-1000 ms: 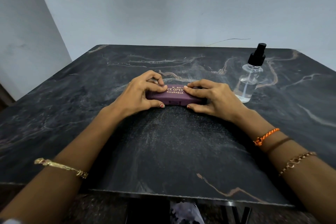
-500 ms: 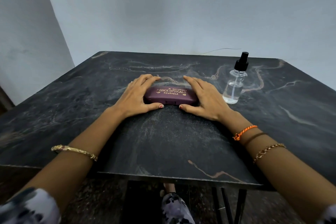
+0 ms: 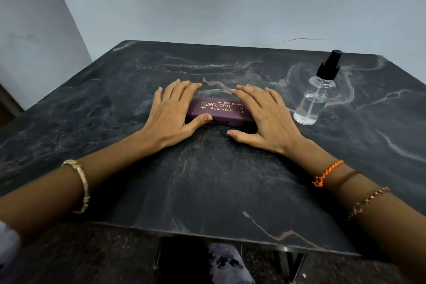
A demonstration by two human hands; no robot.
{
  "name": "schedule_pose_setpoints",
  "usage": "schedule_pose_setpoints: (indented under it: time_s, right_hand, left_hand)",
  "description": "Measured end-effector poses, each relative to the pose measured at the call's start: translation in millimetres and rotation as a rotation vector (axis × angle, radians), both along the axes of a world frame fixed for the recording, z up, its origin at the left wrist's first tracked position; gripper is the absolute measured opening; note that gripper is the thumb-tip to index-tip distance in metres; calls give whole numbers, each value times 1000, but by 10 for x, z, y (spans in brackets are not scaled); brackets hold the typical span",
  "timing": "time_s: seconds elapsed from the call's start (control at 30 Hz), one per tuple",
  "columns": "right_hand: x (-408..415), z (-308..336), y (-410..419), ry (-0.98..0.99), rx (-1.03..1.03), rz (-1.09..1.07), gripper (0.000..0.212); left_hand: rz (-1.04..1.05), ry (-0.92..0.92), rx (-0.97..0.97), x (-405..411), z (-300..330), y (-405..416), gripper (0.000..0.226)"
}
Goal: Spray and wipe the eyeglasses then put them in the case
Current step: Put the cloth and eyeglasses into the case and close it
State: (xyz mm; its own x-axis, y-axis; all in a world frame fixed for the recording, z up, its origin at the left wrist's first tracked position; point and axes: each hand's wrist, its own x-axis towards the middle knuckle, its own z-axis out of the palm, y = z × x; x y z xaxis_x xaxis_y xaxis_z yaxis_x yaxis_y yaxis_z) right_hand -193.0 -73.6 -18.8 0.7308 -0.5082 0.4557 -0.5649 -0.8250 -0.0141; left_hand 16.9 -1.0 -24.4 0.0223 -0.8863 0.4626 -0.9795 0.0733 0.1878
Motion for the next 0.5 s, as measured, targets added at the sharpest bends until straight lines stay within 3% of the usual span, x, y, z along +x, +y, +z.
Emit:
schedule_pose_setpoints:
  time_s: [0.37, 0.5]
  right_hand:
    - [4, 17, 15, 3, 52, -33, 87]
    - [-23, 196, 126, 71, 154, -69, 75]
  left_hand:
    - [-26, -42, 194, 6, 17, -6, 81]
    - [-8, 58, 306, -34, 197, 64, 75]
